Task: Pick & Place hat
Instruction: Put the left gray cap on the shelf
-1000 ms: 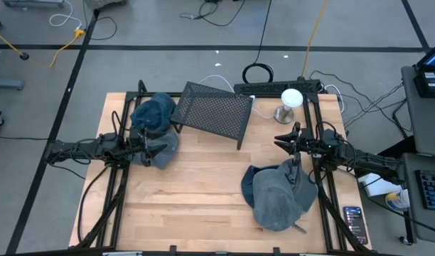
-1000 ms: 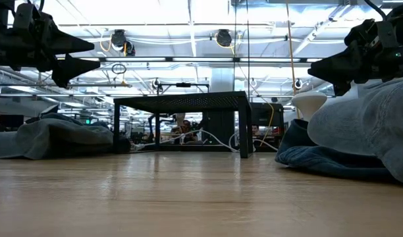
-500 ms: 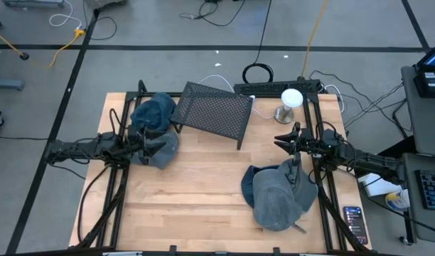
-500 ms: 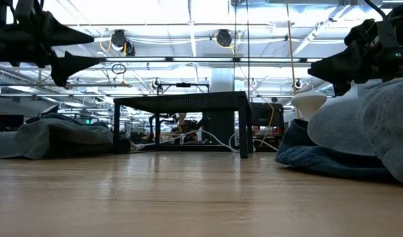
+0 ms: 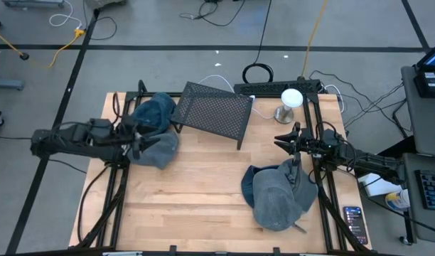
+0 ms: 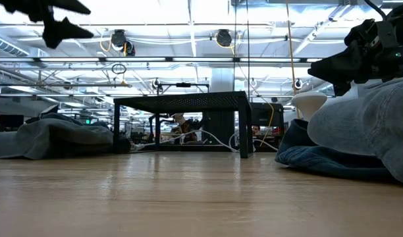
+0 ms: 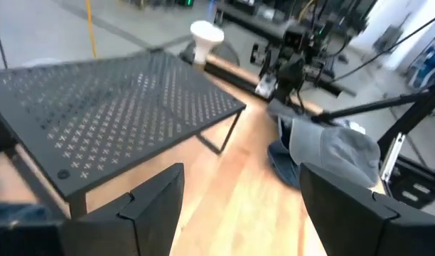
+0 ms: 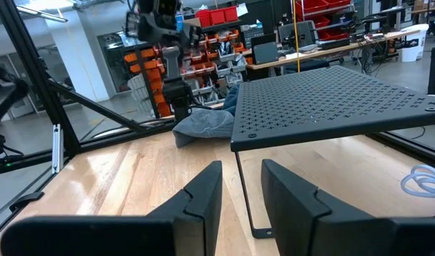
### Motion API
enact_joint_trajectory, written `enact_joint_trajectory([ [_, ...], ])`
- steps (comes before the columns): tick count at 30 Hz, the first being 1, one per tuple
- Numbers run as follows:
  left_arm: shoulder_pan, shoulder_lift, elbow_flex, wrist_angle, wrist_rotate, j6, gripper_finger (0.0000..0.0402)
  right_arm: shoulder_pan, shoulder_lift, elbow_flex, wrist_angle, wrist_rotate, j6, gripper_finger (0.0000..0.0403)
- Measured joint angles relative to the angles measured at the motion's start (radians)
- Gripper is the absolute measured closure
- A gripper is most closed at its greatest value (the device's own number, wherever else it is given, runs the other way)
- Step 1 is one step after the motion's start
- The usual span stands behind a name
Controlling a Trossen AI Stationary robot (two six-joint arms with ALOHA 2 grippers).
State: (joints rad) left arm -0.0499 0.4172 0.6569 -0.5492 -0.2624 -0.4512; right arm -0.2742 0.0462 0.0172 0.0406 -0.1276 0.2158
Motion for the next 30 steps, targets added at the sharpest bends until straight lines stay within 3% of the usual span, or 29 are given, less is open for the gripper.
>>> enact_joint_trajectory([
  [13,-0.05,0.496,0.564,-0.509,0.007,-0.247,0.0119,0.0,0.0,0.0,0.0,0.0,0.0,0.0307],
  [18,-0.051,0.68,0.75,-0.672,0.059,-0.272,0.0119,0.0,0.0,0.0,0.0,0.0,0.0,0.0307],
  [24,-0.051,0.857,0.912,-0.853,0.135,-0.32,0.0119,0.0,0.0,0.0,0.0,0.0,0.0,0.0307],
  [30,-0.051,0.949,0.963,-0.986,0.221,-0.393,0.0119,0.0,0.0,0.0,0.0,0.0,0.0,0.0307],
])
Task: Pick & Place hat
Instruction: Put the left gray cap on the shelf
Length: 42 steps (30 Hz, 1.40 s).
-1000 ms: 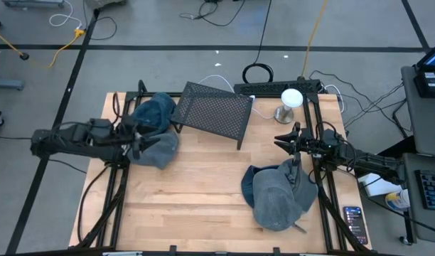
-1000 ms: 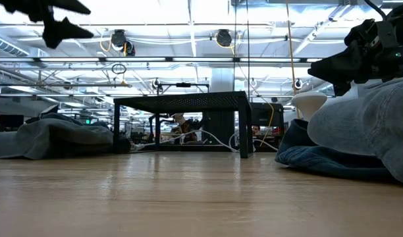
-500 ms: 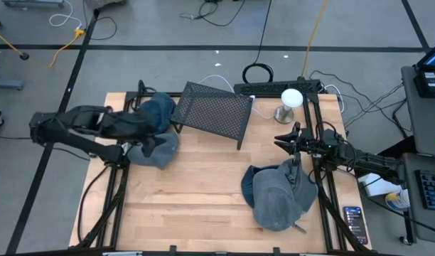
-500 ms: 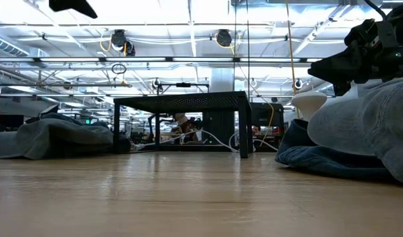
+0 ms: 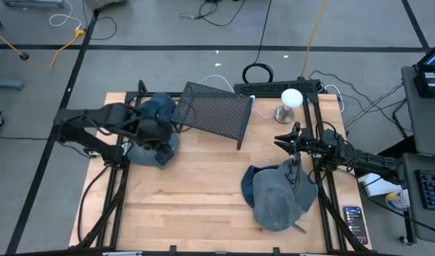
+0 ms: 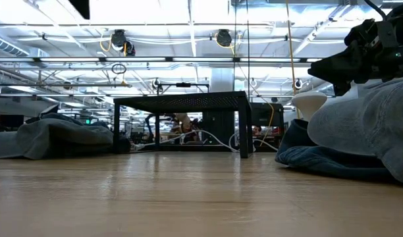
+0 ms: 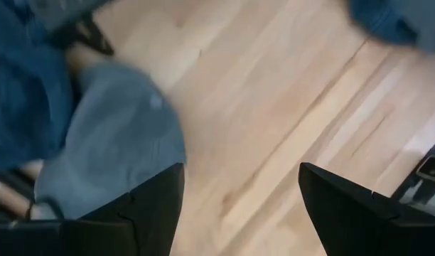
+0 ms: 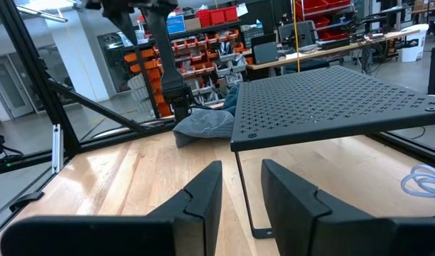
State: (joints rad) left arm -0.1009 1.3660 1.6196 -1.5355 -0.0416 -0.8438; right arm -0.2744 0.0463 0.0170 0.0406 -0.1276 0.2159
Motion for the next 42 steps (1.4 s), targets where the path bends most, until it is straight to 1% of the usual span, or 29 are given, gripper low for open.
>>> enact_joint_trajectory([
  [2,0.0,0.02,0.0,-0.037,0.021,-0.032,0.0119,0.0,0.0,0.0,0.0,0.0,0.0,0.0307],
  [5,0.0,0.032,-0.012,-0.037,0.049,-0.083,0.0119,0.0,0.0,0.0,0.0,0.0,0.0,0.0307],
  [9,0.007,0.049,-0.012,-0.038,0.045,-0.135,0.0119,0.0,0.0,0.0,0.0,0.0,0.0,0.0307],
  [16,0.016,0.049,-0.013,-0.035,0.039,-0.133,0.0119,0.0,0.0,0.0,0.001,0.0,0.0,0.0307],
  [21,0.008,0.049,-0.013,-0.034,0.101,-0.138,0.0119,0.0,0.0,0.0,0.003,0.0,0.0,0.0307],
  [28,0.006,0.051,-0.016,-0.034,0.093,-0.124,0.0119,0.0,0.0,0.0,0.007,0.0,0.0,0.0307],
  [30,0.006,0.062,-0.035,-0.035,0.09,-0.122,0.0119,0.0,0.0,0.0,0.007,0.0,0.0,0.0307],
  [34,-0.007,0.069,-0.113,-0.031,0.09,-0.086,0.0119,0.0,0.0,0.0,0.007,0.0,0.0,0.0307],
  [39,-0.018,0.067,-0.236,-0.034,0.07,-0.002,0.0119,0.0,0.0,0.0,0.008,0.0,0.0,0.0307],
  [42,-0.019,0.067,-0.308,-0.034,0.063,0.076,0.0119,0.0,0.0,0.0,0.008,0.0,0.0,0.0307],
])
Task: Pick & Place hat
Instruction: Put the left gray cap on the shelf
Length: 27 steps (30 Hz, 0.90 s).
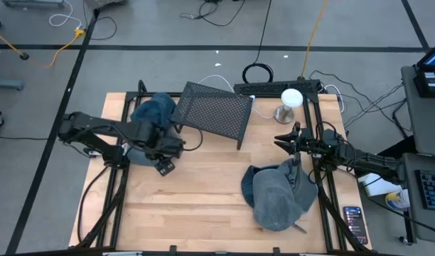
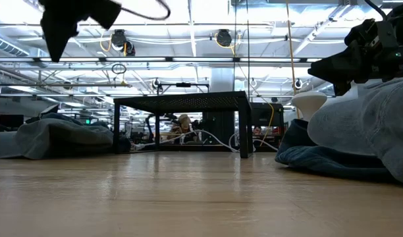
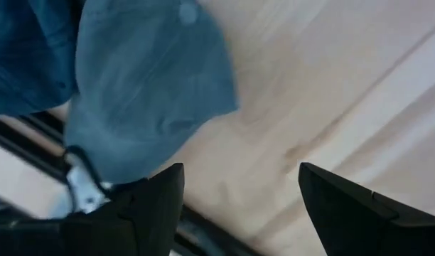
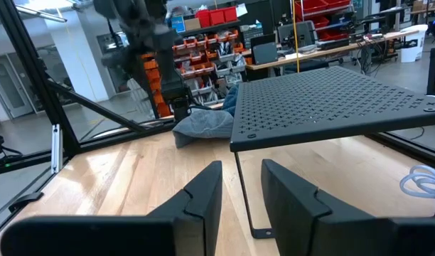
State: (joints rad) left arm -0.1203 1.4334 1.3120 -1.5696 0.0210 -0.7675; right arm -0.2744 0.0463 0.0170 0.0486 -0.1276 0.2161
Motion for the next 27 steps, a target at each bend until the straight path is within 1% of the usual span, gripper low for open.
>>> enact_joint_trajectory([
  [6,-0.001,0.0,-0.122,0.002,-0.048,0.128,0.0119,0.0,0.0,0.0,0.0,0.0,0.0,0.0307],
  [10,0.0,0.0,-0.201,0.026,-0.067,0.171,0.0119,0.0,0.0,0.0,0.0,0.0,0.0,0.0307],
  [14,0.0,0.0,-0.28,0.097,-0.075,0.202,0.0119,0.0,0.0,0.0,0.0,0.0,0.0,0.0307],
  [18,0.0,0.0,-0.359,0.21,-0.084,0.233,0.0119,0.0,0.0,0.0,0.0,0.0,0.0,0.0307],
  [22,0.0,0.0,-0.432,0.301,-0.143,0.261,0.0119,0.0,0.0,0.0,0.0,0.0,0.0,0.0307],
  [25,0.0,0.0,-0.475,0.334,-0.212,0.269,0.0119,0.0,0.0,0.0,0.0,0.0,0.0,0.0307],
  [27,0.0,0.0,-0.496,0.354,-0.238,0.265,0.0119,0.0,0.0,0.0,0.0,0.0,0.0,0.0307],
])
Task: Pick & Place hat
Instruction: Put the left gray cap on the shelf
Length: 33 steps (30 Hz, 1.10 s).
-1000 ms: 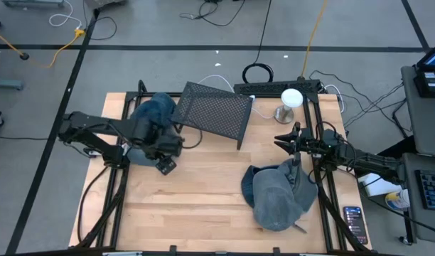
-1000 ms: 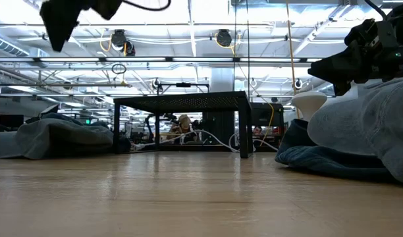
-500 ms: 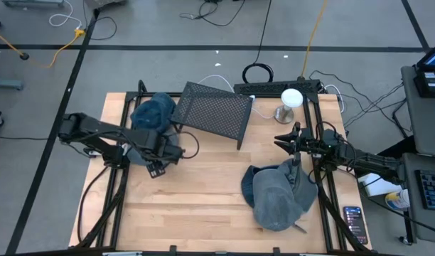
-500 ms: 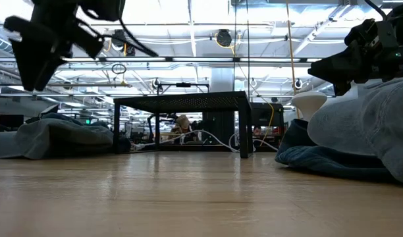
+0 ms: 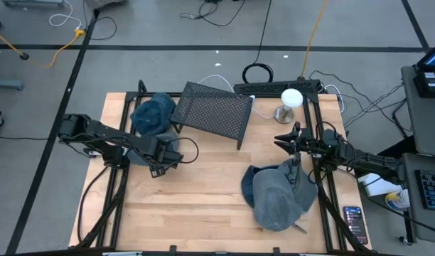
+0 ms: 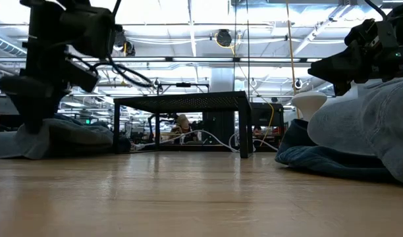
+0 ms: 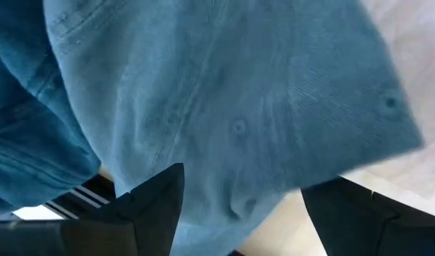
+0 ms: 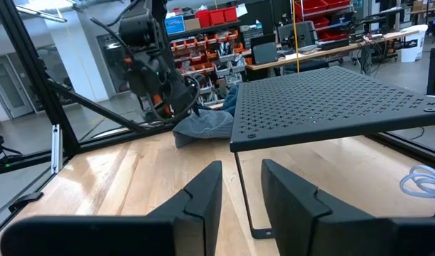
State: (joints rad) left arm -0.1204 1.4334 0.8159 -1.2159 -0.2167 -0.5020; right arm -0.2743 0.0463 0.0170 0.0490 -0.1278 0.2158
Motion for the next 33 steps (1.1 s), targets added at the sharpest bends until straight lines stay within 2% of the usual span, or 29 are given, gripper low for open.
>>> enact_joint_trajectory([
  [6,0.0,0.0,-0.031,0.015,0.006,0.011,0.012,0.0,0.0,0.0,0.0,0.0,0.0,0.0307],
  [9,0.01,0.0,-0.041,0.019,0.01,0.045,0.0138,0.0,0.0,0.0,0.0,0.0,0.0,0.0307],
  [12,0.025,0.0,-0.042,0.026,0.035,0.053,0.0184,0.0,0.0,0.0,0.0,0.0,0.0,0.0307],
  [16,0.046,0.0,-0.043,0.048,0.082,0.052,0.0269,0.0,0.0,0.0,0.0,0.0,0.0,0.0307],
  [22,0.056,0.0,-0.043,0.048,0.14,-0.023,0.0389,0.0,0.0,0.0,0.0,0.0,0.0,0.0307],
  [29,0.053,-0.001,-0.039,0.052,0.184,-0.077,0.0397,0.0,0.0,0.0,0.0,0.0,0.0,0.0307],
  [33,0.053,-0.001,0.007,0.052,0.229,-0.076,0.0398,0.0,0.0,0.0,0.0,0.0,0.0,0.0307],
])
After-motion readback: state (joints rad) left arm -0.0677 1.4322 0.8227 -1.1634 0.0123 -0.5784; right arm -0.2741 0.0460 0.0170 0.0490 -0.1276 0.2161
